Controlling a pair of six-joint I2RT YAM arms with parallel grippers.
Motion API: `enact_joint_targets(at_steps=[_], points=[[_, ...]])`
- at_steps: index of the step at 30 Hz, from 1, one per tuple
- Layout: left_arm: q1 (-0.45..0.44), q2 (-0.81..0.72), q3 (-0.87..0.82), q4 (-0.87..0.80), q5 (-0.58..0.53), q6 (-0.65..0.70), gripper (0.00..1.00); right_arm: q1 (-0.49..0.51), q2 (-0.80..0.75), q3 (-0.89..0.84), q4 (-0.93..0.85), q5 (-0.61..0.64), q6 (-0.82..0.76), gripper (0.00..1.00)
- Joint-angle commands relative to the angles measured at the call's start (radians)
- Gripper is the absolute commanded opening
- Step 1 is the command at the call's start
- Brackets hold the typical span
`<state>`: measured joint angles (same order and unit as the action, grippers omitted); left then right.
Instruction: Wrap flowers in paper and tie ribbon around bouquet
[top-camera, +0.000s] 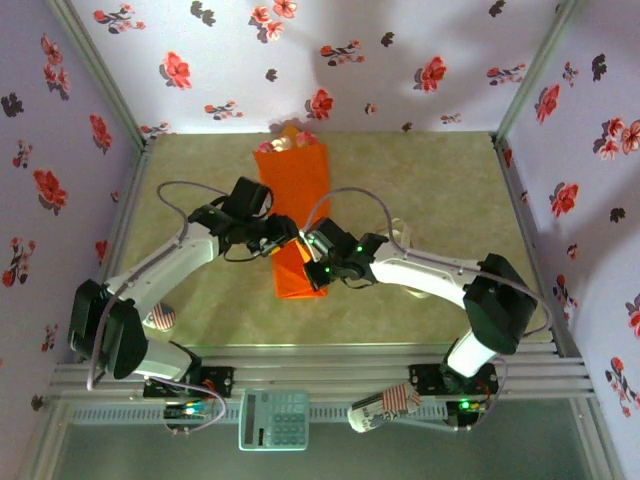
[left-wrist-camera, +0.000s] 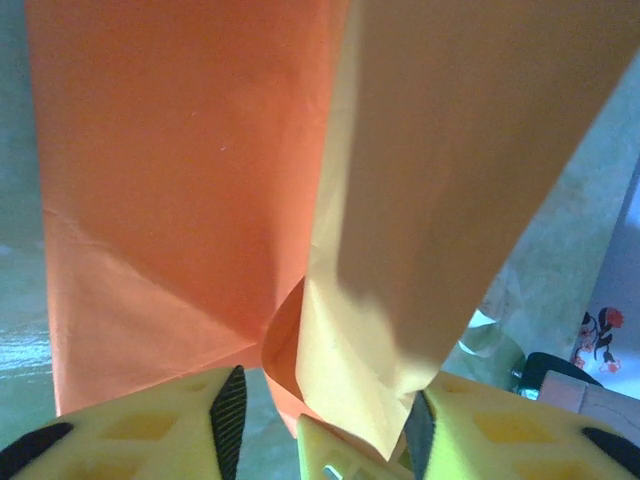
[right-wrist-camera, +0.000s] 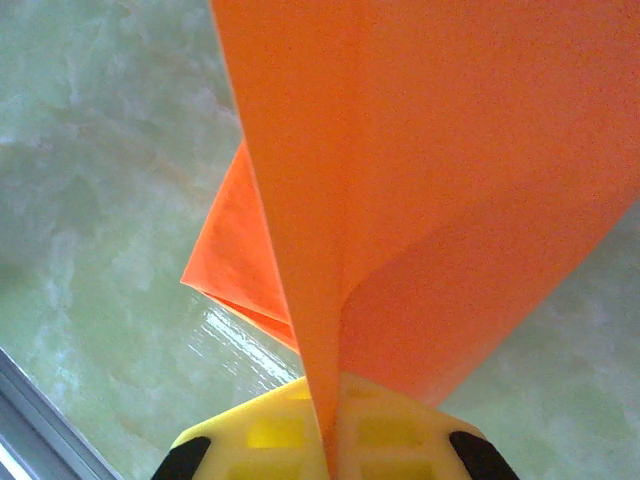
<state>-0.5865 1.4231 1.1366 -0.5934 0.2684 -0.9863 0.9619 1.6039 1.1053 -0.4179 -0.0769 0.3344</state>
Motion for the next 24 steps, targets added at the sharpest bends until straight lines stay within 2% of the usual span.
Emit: enact_joint_targets(at_steps=[1,7,8,13,15,18,24], points=[[-0.004,0.019,0.034,-0.063,0.006,0.023,0.48,0.031,0.002,0.031,0.029,0.008,-0.021,0.0],[-0.004,0.044,0.03,-0.088,0.0,0.016,0.42,0.044,0.012,0.042,0.035,0.013,-0.022,0.0],[-0.004,0.048,0.028,-0.077,-0.007,0.014,0.39,0.048,0.013,0.042,0.039,0.011,-0.021,0.03],[-0.002,0.045,0.008,-0.036,-0.052,0.029,0.02,0.051,-0.021,0.035,0.042,0.01,0.005,0.33],[0.002,0.037,-0.013,-0.035,-0.066,0.051,0.0,0.043,-0.058,0.028,0.041,0.014,0.034,0.43],[0.019,0.006,-0.067,-0.022,-0.074,0.063,0.0,0.017,-0.129,-0.015,0.048,0.014,0.099,0.52],[0.062,-0.019,-0.155,0.005,-0.084,0.104,0.0,-0.092,-0.203,-0.191,0.169,-0.114,0.282,0.58]])
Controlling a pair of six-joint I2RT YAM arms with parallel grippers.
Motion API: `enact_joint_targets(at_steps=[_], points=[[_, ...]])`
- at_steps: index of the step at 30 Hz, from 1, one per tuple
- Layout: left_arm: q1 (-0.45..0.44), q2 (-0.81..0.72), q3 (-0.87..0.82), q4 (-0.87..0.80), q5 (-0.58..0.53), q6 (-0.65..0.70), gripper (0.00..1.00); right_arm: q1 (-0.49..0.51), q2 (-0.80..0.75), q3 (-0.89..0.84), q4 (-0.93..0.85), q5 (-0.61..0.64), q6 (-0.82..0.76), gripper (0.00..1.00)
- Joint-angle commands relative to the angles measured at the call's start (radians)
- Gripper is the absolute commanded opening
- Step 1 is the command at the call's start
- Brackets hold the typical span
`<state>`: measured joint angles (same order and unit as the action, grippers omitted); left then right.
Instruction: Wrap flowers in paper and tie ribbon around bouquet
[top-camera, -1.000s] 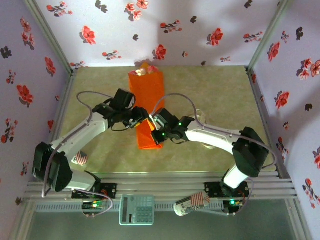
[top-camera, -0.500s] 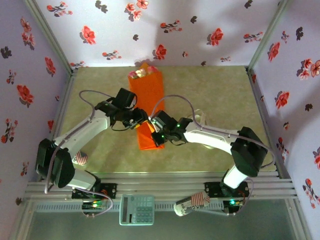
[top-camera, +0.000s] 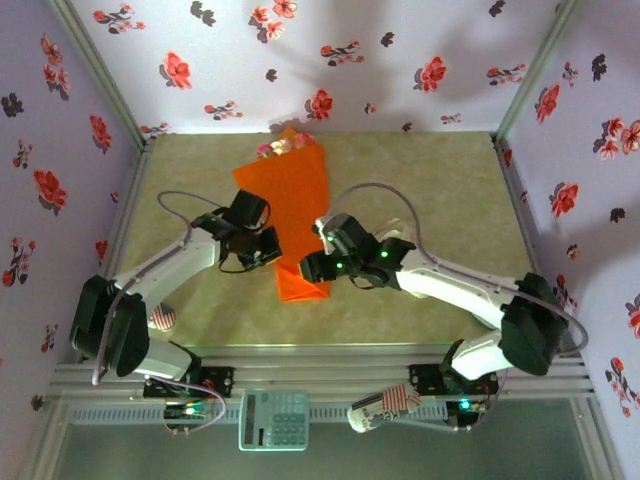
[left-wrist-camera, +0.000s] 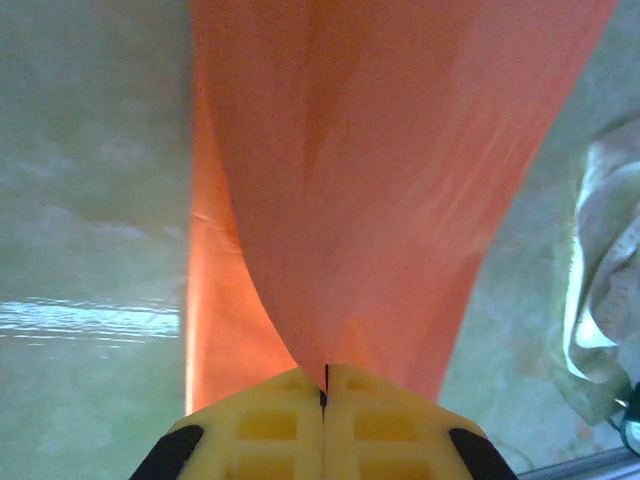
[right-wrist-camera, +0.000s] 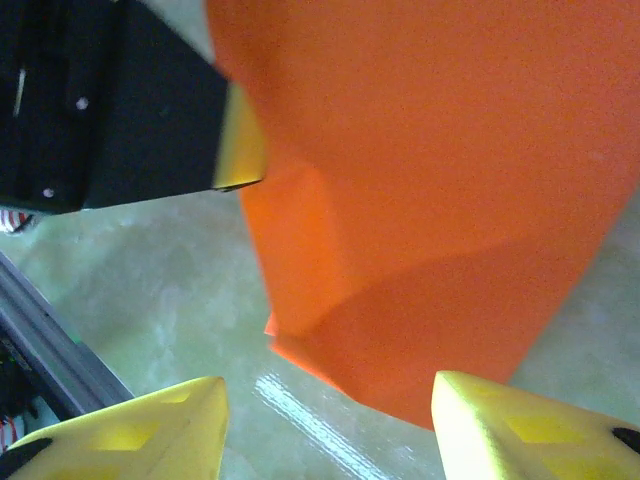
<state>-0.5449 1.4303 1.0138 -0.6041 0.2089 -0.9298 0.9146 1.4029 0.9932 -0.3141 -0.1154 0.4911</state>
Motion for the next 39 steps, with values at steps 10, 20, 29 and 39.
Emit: enact_joint_targets(at_steps=[10,20,29,39], points=[[0.069,0.019,-0.113,0.075,-0.068,0.102,0.0,-0.163,0.173,-0.119,0.135,-0.225,0.295,0.6],[0.069,0.12,-0.161,0.051,-0.138,0.168,0.0,-0.173,0.233,-0.15,0.205,-0.332,0.324,0.6],[0.069,0.198,-0.143,0.059,-0.16,0.19,0.0,-0.169,0.298,-0.17,0.291,-0.41,0.344,0.55],[0.059,0.213,-0.11,0.074,-0.146,0.195,0.0,-0.155,0.314,-0.195,0.368,-0.423,0.406,0.45]])
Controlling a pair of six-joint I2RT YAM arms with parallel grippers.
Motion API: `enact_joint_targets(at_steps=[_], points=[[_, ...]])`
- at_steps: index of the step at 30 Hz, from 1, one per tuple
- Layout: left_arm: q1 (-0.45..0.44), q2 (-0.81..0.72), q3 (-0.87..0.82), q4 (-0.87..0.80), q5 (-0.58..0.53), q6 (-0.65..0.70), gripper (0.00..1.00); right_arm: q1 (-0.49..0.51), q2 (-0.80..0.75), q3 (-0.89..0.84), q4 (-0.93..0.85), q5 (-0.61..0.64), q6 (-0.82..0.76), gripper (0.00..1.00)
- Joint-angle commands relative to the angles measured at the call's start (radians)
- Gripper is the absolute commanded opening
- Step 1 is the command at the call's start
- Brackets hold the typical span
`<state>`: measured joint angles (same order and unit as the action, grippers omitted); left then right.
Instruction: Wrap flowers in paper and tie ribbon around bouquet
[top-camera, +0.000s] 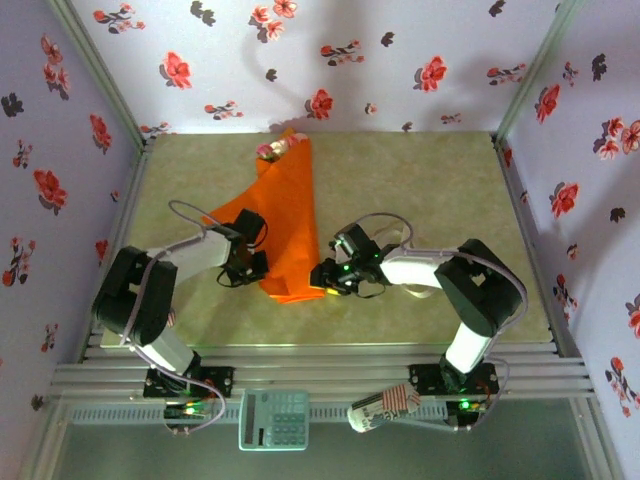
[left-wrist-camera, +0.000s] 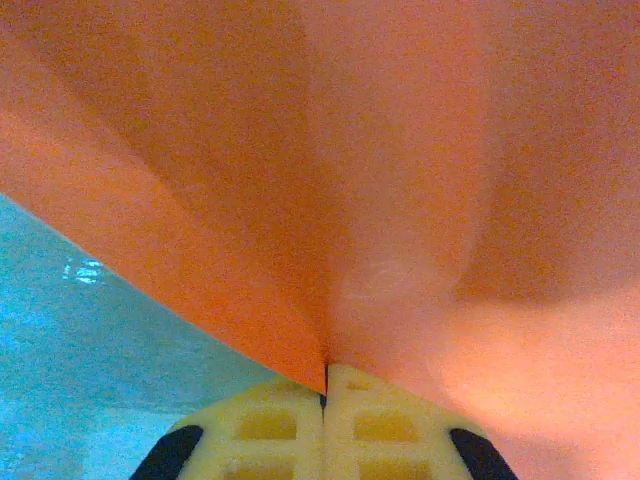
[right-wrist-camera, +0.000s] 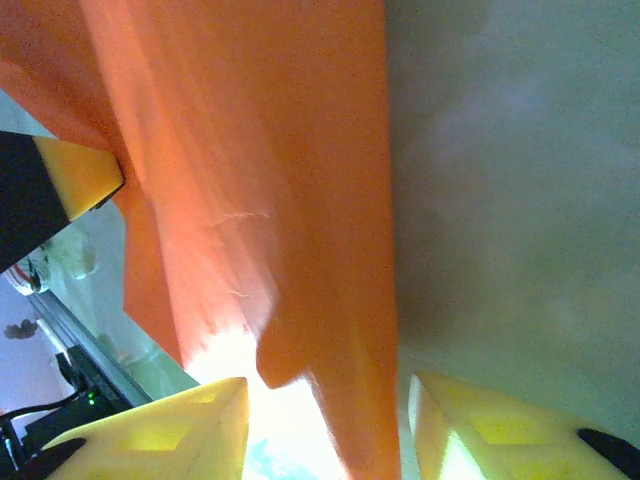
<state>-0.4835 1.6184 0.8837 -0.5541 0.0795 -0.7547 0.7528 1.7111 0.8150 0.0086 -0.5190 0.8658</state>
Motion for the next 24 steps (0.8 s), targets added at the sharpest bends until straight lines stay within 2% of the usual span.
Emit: enact_joint_targets(at_steps=[1,7,12,21,24], points=[[-0.004,0.024,0.025,0.032,-0.014,0.021,0.0,0.006,0.005,-0.02,0.055,-0.018,0.034,0.44],[-0.012,0.029,0.064,0.054,-0.007,0.025,0.0,0.007,0.001,-0.056,0.145,-0.012,0.079,0.47],[-0.017,0.031,0.074,0.07,-0.007,0.021,0.0,0.009,-0.015,-0.075,0.142,0.021,0.071,0.48],[-0.021,0.066,0.079,0.059,-0.007,0.028,0.0,0.007,-0.013,-0.082,0.164,0.035,0.079,0.19],[-0.023,0.079,0.09,0.054,-0.016,0.032,0.0,0.008,-0.018,-0.094,0.169,0.039,0.084,0.02]])
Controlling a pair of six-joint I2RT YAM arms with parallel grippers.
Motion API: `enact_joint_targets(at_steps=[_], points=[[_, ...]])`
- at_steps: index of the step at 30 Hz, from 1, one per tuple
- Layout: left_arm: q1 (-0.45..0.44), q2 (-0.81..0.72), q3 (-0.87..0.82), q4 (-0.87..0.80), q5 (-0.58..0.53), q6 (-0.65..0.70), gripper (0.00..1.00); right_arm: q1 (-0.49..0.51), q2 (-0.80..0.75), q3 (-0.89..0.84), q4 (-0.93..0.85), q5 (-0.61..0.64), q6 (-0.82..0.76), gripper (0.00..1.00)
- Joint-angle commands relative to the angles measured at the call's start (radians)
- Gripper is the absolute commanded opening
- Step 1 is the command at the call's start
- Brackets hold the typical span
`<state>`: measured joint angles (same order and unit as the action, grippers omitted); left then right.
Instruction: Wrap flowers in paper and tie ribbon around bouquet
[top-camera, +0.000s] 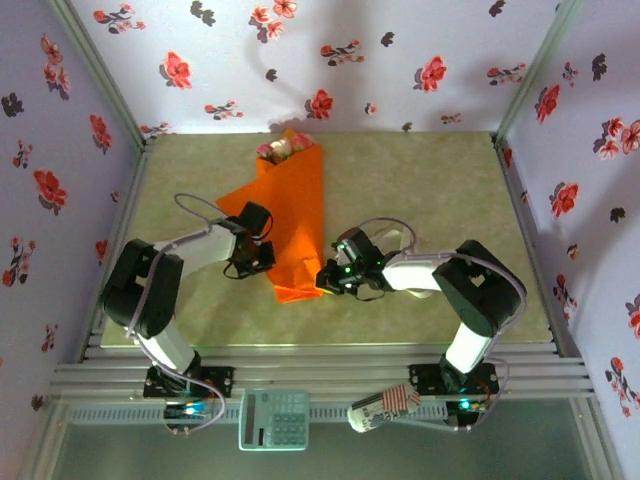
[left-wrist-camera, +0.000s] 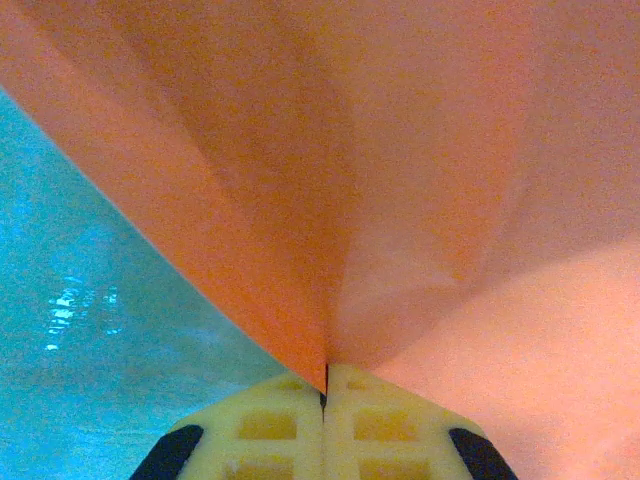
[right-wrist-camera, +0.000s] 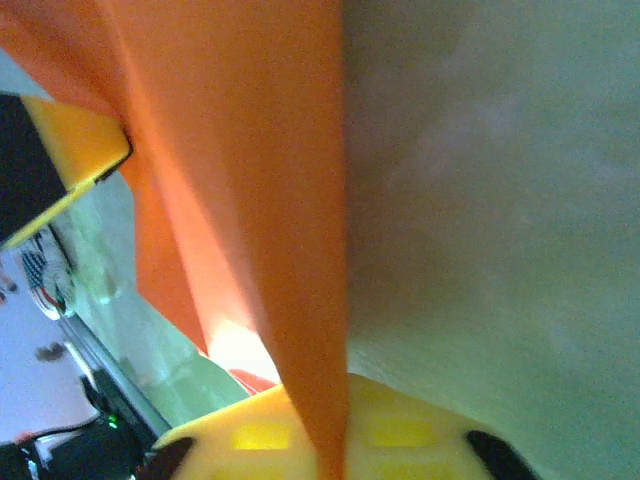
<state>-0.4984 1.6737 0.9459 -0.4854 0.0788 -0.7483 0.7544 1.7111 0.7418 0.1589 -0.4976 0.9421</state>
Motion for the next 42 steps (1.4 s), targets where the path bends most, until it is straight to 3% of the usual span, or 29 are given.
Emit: enact_joint_targets(at_steps=[1,5,8,11,18,28,30,32,35,42], points=[[-0.008,0.026,0.03,-0.015,-0.017,0.027,0.0,0.006,-0.022,-0.025,0.017,0.021,0.007,0.0],[-0.008,0.032,0.04,-0.015,-0.017,0.034,0.0,0.006,-0.046,-0.034,0.0,0.03,-0.001,0.0],[-0.009,0.036,0.047,-0.013,-0.014,0.041,0.0,-0.004,-0.066,-0.032,-0.013,0.045,-0.021,0.36],[-0.013,0.037,0.053,-0.012,-0.009,0.049,0.0,-0.034,-0.062,-0.011,-0.016,0.052,-0.043,0.47],[-0.016,0.058,0.074,-0.025,-0.014,0.055,0.0,-0.06,0.037,0.07,0.002,0.003,-0.062,0.42],[-0.022,0.05,0.092,-0.087,-0.055,0.043,0.0,-0.059,0.048,0.056,0.032,0.014,-0.038,0.05],[-0.027,0.032,0.09,-0.109,-0.073,0.033,0.0,-0.056,0.05,0.063,0.016,0.012,-0.049,0.06],[-0.032,0.012,0.082,-0.113,-0.078,0.024,0.0,-0.051,0.053,0.074,-0.012,0.014,-0.064,0.28],[-0.035,0.006,0.079,-0.116,-0.079,0.02,0.0,-0.05,0.051,0.067,-0.007,0.016,-0.068,0.43],[-0.044,0.038,0.113,-0.163,-0.113,0.031,0.0,-0.049,0.079,0.083,0.009,0.026,-0.074,0.31]])
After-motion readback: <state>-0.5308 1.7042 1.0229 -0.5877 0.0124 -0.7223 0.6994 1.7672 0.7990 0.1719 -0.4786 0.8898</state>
